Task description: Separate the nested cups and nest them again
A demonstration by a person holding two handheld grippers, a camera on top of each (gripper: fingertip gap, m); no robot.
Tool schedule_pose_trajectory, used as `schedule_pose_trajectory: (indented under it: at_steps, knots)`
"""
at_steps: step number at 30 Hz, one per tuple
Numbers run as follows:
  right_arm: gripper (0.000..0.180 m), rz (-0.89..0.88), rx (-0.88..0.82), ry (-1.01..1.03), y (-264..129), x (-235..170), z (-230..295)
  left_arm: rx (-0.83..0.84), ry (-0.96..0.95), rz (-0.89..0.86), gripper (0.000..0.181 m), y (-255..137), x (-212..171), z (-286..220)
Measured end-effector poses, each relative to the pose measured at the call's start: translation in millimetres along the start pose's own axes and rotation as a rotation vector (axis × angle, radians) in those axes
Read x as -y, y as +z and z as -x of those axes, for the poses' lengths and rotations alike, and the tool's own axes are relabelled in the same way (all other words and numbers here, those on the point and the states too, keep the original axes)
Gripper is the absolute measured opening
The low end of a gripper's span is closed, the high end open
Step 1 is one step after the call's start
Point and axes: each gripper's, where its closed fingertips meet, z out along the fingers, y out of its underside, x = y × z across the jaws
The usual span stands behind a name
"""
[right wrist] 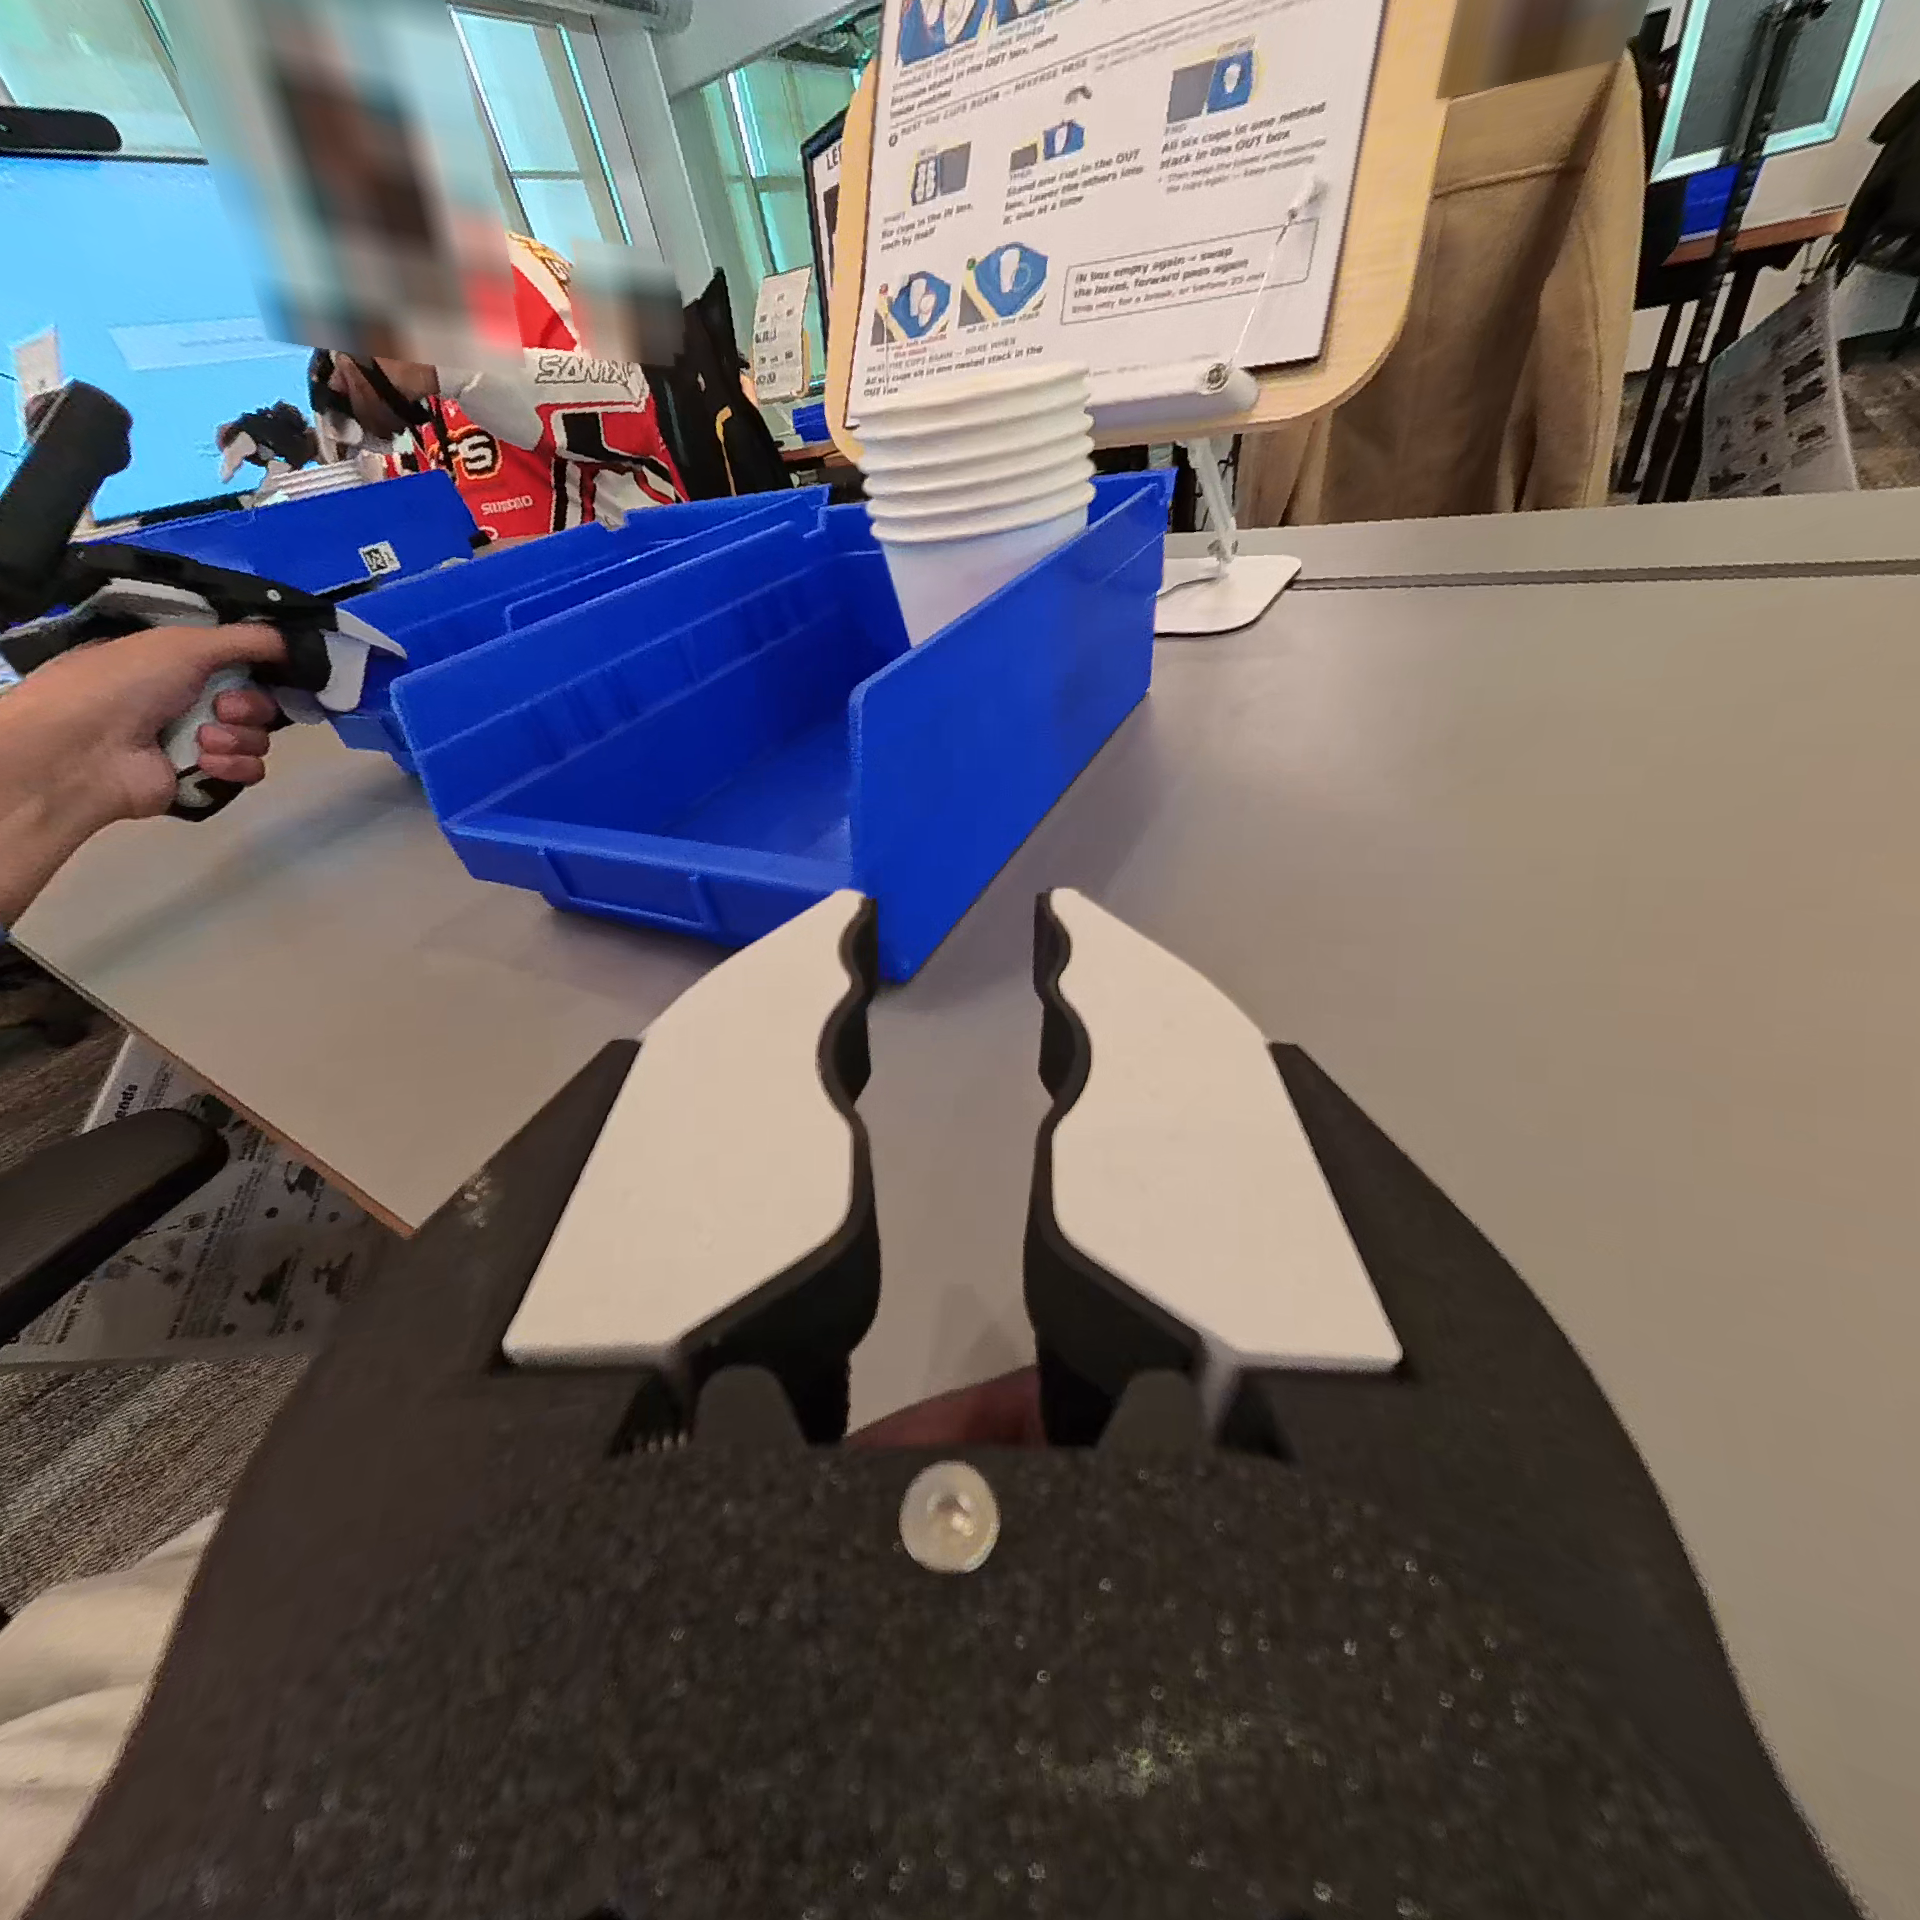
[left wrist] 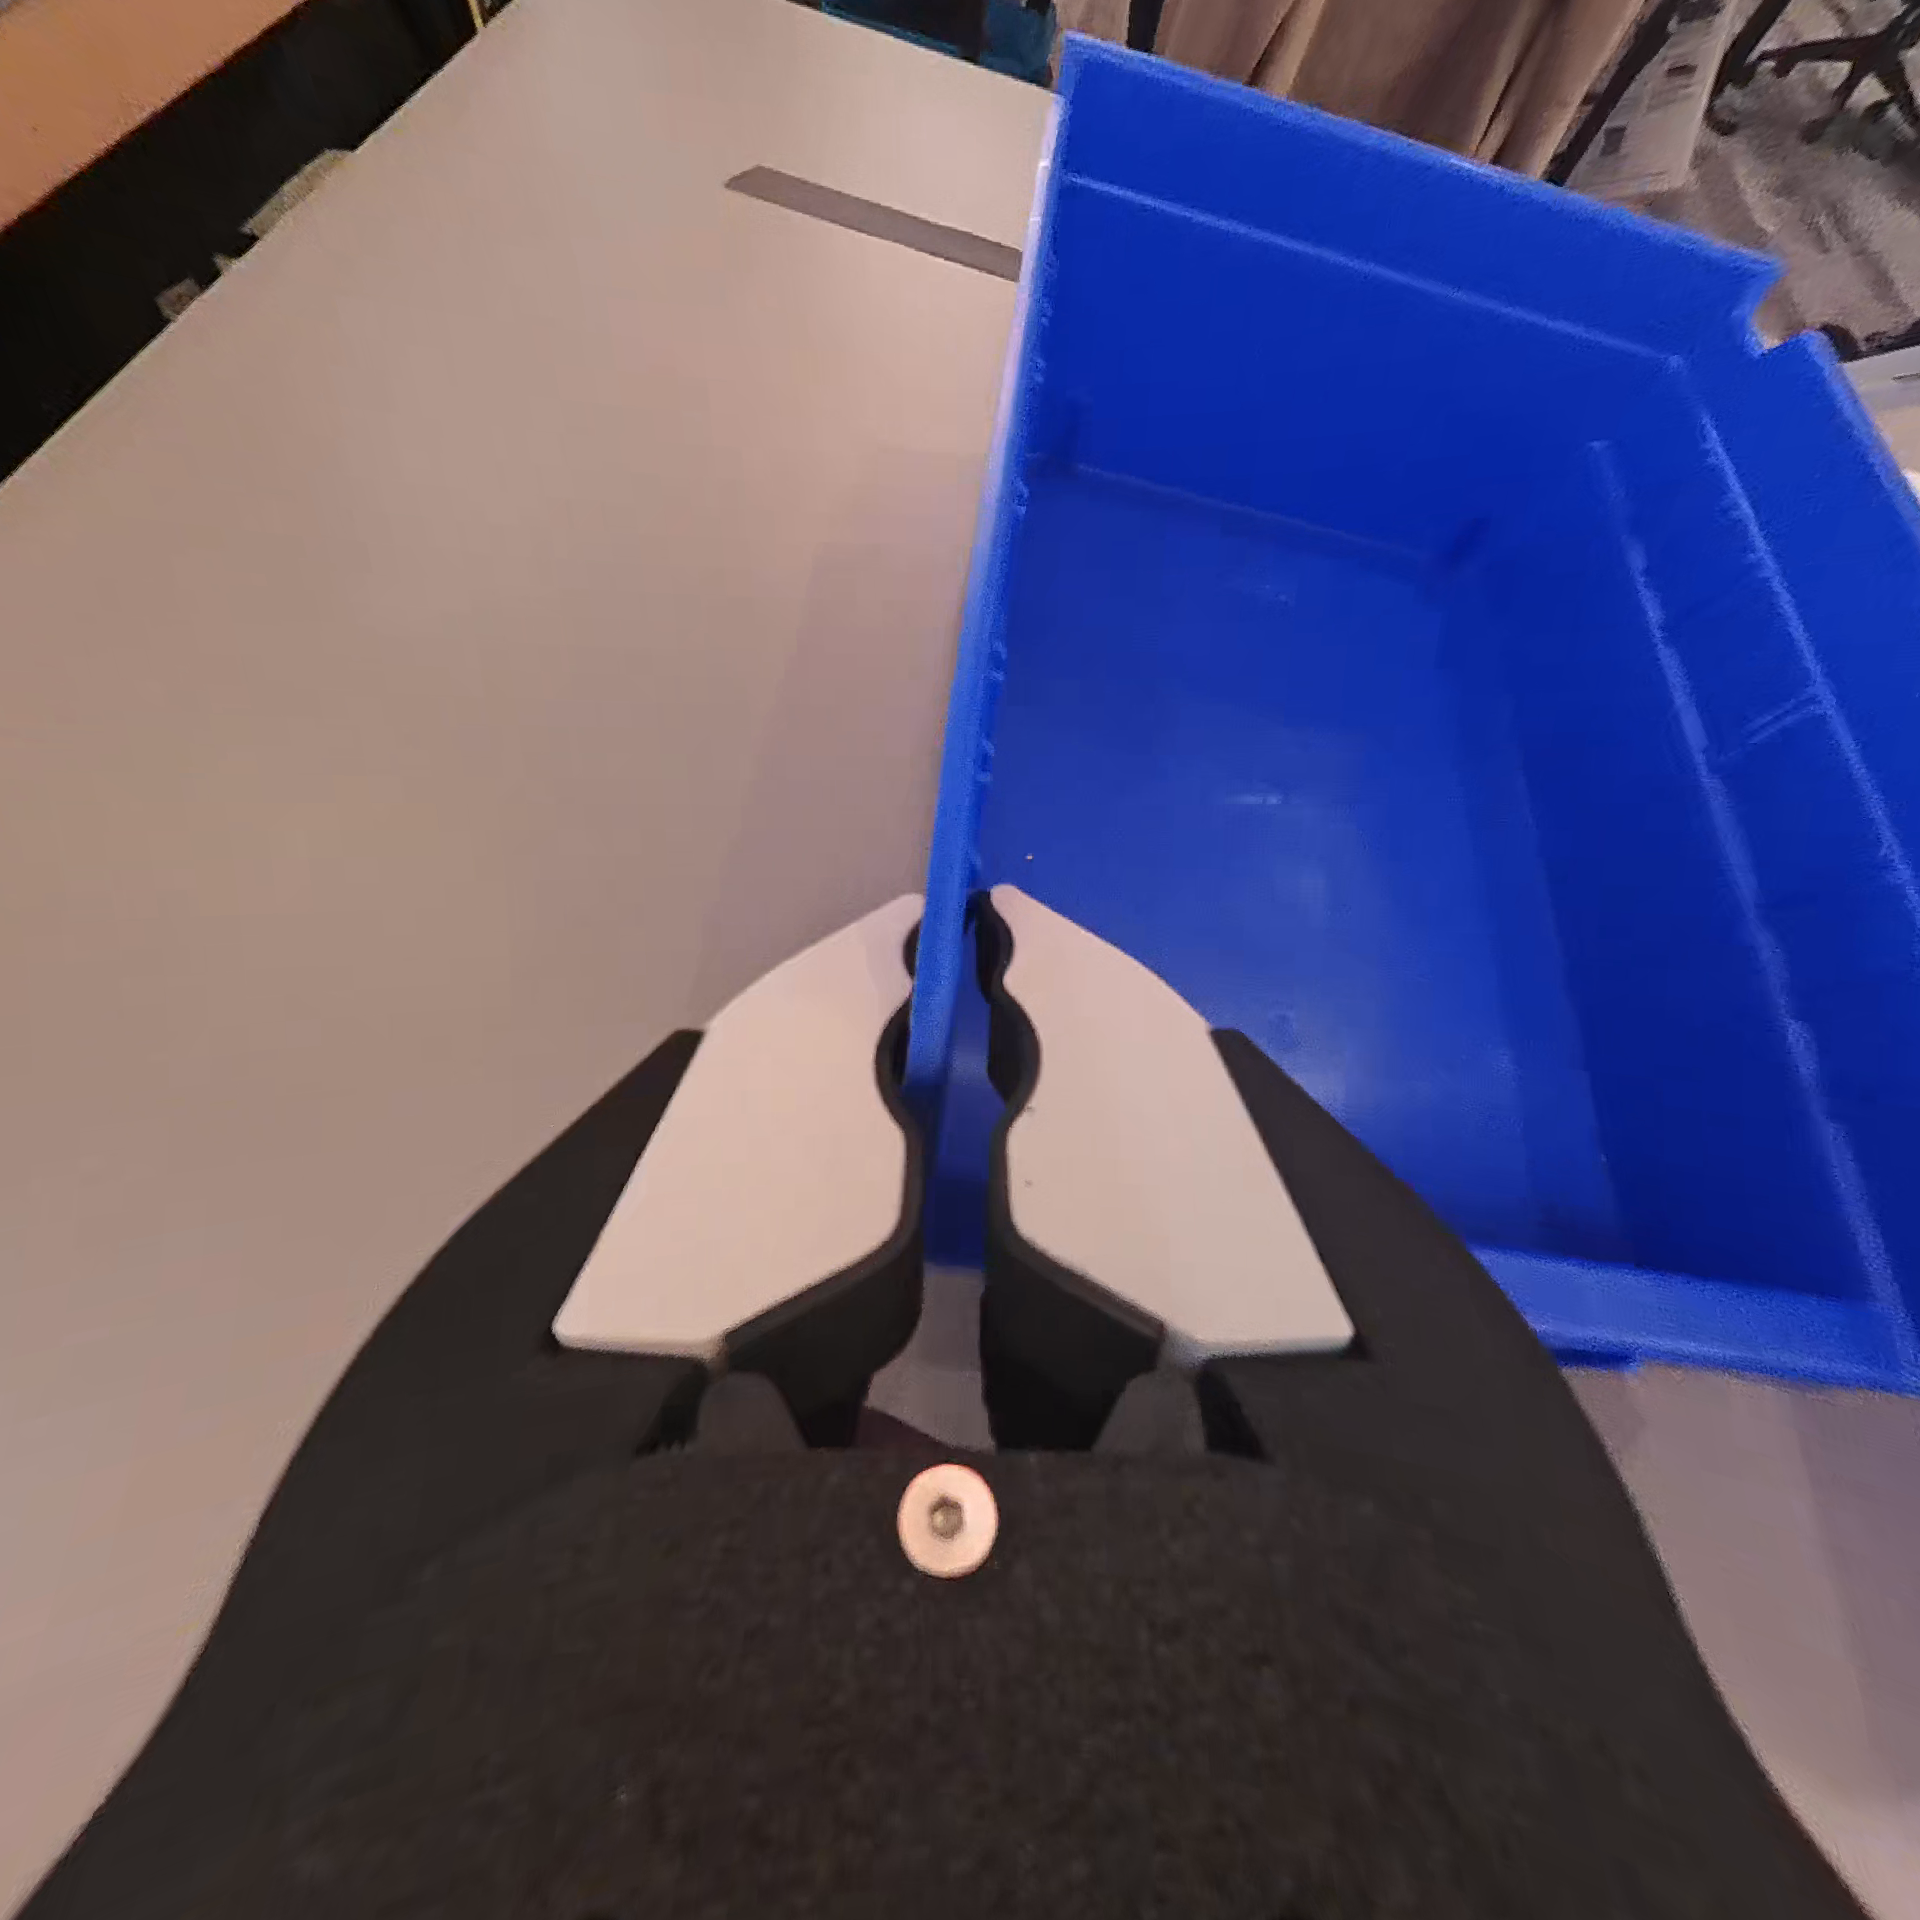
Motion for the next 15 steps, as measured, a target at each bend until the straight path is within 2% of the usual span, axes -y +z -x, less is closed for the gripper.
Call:
schedule_pose_trajectory:
  at_steps: [4, 8, 15]
  knots:
    - [0.029, 0.015, 0.030, -0.009, 5, -4, 17, 0.044, 0.033, 0.003, 0.004, -24, -15, 2]
    - [0.032, 0.064, 0.096, 0.006, 19, -15, 59, 0.074, 0.036, -0.041, 0.004, -73, -44, 4]
    - [0.053, 0.156, 0.295, -0.100, 68, -30, 205, 0.109, -0.041, -0.099, 0.005, -169, -102, 13]
